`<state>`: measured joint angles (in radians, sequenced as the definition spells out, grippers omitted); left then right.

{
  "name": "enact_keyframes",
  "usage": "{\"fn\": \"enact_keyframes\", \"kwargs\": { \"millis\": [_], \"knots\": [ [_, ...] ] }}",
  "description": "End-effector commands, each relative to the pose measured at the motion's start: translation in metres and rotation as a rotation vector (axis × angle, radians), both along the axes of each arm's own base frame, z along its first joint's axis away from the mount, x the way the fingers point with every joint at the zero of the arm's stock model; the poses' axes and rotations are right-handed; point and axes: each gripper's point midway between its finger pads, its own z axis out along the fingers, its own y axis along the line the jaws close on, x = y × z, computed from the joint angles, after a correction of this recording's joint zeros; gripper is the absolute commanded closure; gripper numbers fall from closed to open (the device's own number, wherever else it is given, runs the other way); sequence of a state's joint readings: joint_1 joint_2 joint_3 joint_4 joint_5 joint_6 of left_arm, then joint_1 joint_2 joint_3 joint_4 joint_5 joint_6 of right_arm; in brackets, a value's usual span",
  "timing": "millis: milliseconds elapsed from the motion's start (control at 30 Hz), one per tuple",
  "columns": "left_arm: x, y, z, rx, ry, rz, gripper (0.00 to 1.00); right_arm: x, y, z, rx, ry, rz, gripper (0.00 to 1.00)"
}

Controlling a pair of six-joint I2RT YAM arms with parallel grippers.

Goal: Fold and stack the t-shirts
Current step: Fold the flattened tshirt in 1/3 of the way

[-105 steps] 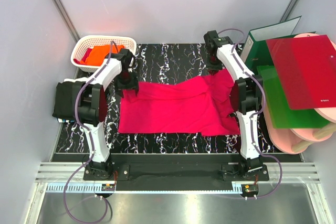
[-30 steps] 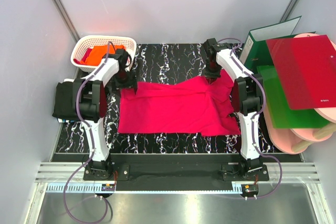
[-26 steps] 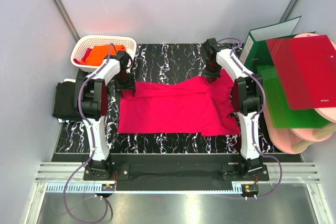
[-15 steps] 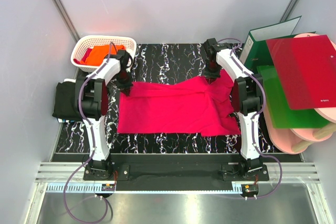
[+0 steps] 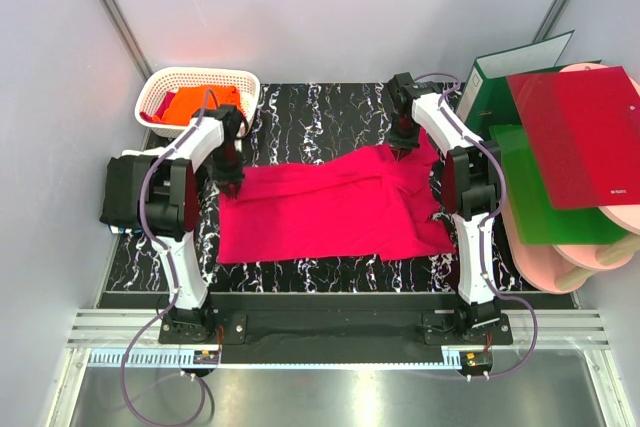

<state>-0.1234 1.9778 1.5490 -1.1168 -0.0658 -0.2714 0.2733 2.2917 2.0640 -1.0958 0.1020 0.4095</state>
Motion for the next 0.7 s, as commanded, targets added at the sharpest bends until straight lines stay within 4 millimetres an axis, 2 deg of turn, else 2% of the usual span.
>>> {"fn": "enact_keyframes", "kwargs": {
  "millis": [0,67,100,233,267,300,367,400,500,533,667],
  "knots": [
    [-0.036,0.011,-0.009,0.053,0.142,0.002,0.37,0.004,0.009,0.017,0.028,-0.038,0.028,0.85],
    [-0.034,0.014,-0.003,0.072,0.113,0.012,0.1,0.004,0.009,0.016,0.03,-0.037,0.03,0.85],
    [-0.028,0.015,0.003,0.074,0.083,0.015,0.03,0.004,0.01,0.016,0.033,-0.037,0.031,0.85],
    [0.0,0.007,0.036,0.028,-0.067,0.015,0.01,0.004,0.012,0.014,0.041,-0.031,0.033,0.85],
    [0.007,0.003,0.043,0.012,-0.1,0.016,0.04,0.004,0.012,0.014,0.043,-0.029,0.034,0.85],
    [0.019,0.001,0.054,0.005,-0.149,0.017,0.2,0.004,0.013,0.012,0.047,-0.023,0.037,0.85],
    [0.031,-0.003,0.06,-0.006,-0.189,0.02,0.79,0.003,0.014,0.012,0.052,-0.019,0.04,0.85],
    [0.041,-0.005,0.067,-0.016,-0.218,0.023,1.0,0.003,0.015,0.011,0.054,-0.016,0.042,0.85],
    [0.055,-0.012,0.055,-0.017,-0.201,-0.001,1.0,0.002,0.015,0.011,0.055,-0.013,0.043,0.85],
    [0.056,-0.013,0.04,-0.013,-0.16,-0.003,1.0,0.003,0.015,0.01,0.056,-0.012,0.043,0.85],
    [0.053,-0.017,0.007,-0.018,-0.072,-0.006,1.0,0.001,0.016,0.008,0.055,-0.003,0.046,0.85]
  ]
}}
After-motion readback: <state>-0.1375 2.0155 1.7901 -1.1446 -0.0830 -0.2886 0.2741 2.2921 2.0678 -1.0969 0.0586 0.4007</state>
